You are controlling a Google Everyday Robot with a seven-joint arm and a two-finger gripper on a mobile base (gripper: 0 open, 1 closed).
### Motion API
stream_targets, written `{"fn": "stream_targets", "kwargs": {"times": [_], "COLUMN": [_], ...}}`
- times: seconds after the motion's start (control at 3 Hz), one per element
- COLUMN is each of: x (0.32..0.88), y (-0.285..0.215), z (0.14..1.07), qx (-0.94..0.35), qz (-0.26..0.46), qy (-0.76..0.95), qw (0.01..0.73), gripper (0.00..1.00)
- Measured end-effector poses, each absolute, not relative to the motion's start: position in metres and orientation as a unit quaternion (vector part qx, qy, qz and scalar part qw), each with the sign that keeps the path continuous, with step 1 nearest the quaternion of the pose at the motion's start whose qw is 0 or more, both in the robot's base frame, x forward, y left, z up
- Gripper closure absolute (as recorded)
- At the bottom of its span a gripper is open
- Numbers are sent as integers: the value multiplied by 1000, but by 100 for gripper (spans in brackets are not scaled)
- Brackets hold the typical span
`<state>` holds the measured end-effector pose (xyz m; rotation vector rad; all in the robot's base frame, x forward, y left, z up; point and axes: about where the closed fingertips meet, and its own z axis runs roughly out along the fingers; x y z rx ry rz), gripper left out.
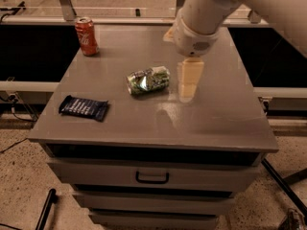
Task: Place green can upright
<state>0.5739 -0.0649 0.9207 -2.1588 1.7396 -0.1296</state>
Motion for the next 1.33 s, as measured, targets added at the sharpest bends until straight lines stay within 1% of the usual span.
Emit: {"fn": "stream_targets", "kwargs": {"times": [0.33,1.33], "x": [600,612], "y": [-22,39], "z": [905,873], "qx": [-797,-821], "qz": [-37,-21], "qy": [579,556], "qw": [170,128], "gripper": [0,0]}}
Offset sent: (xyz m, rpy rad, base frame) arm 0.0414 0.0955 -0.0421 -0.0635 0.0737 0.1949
